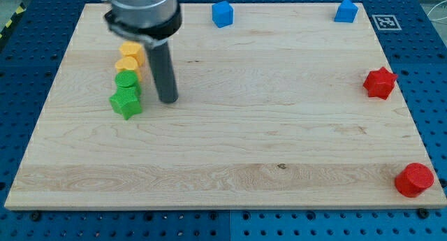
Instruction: Move your arm towards blue cube
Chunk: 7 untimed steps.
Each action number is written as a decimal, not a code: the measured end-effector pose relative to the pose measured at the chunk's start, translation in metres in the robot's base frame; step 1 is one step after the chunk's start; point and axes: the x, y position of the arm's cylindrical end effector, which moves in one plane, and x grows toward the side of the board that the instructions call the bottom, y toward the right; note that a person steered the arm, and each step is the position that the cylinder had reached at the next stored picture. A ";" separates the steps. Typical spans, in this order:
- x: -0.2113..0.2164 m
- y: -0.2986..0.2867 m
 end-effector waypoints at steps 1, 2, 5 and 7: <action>-0.031 0.009; -0.031 -0.002; -0.134 -0.020; -0.238 -0.018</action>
